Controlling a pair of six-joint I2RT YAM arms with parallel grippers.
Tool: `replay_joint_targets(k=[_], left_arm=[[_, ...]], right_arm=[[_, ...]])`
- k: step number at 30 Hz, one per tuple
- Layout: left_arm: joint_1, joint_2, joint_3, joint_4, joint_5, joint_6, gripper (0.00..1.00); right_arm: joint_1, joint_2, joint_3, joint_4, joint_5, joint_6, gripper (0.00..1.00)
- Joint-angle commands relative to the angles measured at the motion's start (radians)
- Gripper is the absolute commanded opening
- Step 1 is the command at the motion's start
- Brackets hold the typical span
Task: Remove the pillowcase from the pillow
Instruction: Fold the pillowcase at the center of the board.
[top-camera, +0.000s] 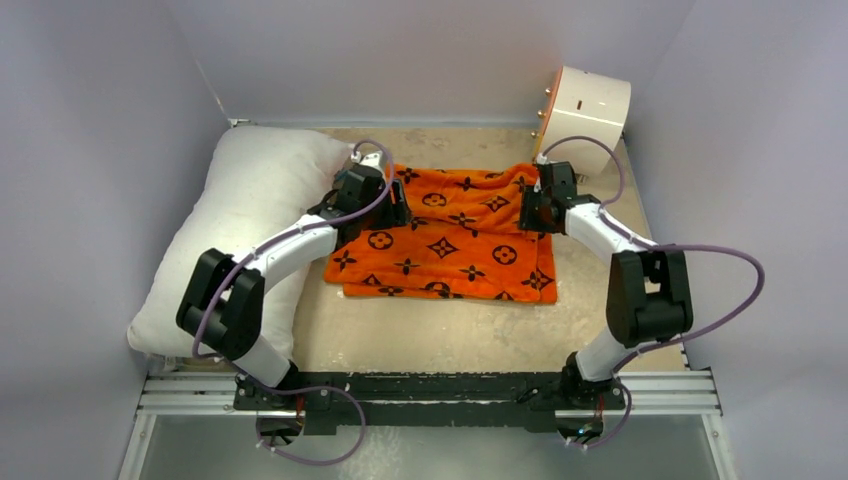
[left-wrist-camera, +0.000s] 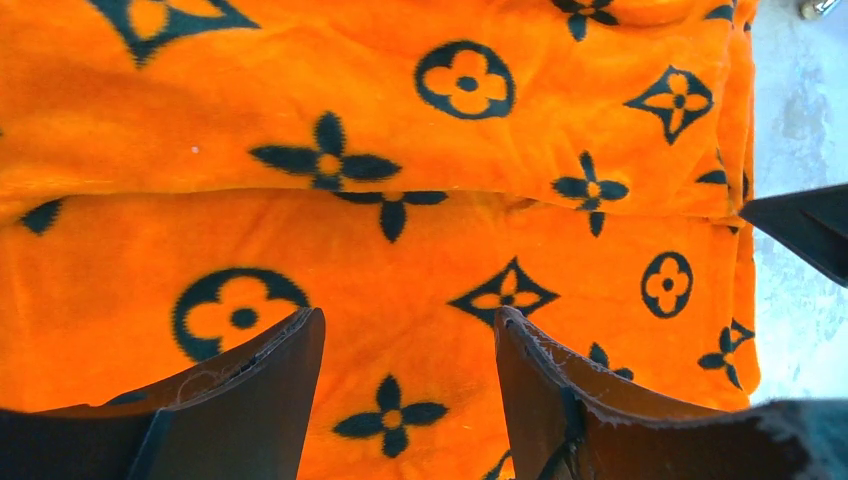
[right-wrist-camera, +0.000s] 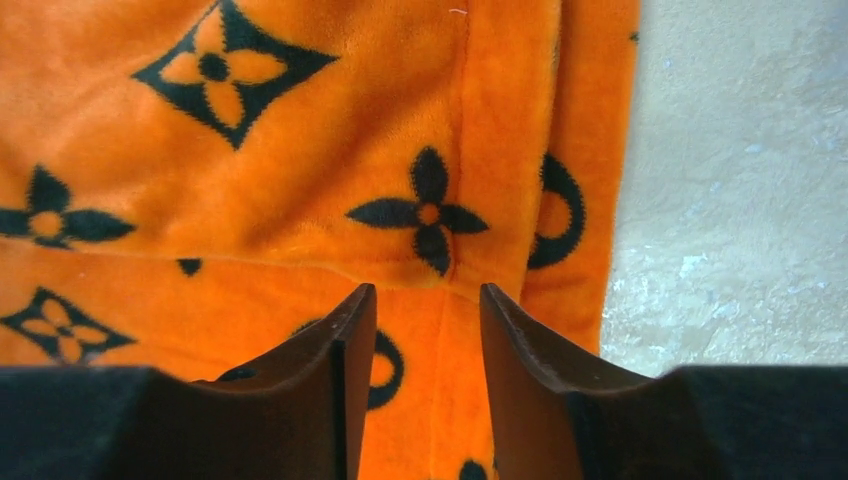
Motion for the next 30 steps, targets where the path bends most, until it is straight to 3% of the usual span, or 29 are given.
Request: replay_joint_targets(k=[1,14,16,19,30], left_arm=[[-0.021,0.018,0.047,0.043,-0.01,-0.02,0.62],[-0.023,0.025,0.044,0.02,-0.009,-0.007,0.62],[-0.024,0.027,0.046,0.017,-0.011,-0.004,0.62],[-0.024,0.029,0.051,0.01,-0.011,-0.002,0.61],[-0.024,0.034,0.048,-0.007,-0.038,0.014,0.61]], right_arm=[[0.062,0.071,0.074,-0.01,0.112,-0.042,0.43],[0.131,0.196,0.139,-0.079,0.29,-0.054,0.41],[0.133,0.212,0.149,-0.08,0.306,-0.047,0.3],[0.133,0.225,0.176,-0.093,0.331,-0.034,0.02],[0.133,0.099,0.223,-0.129,0.341,-0.018,0.0]])
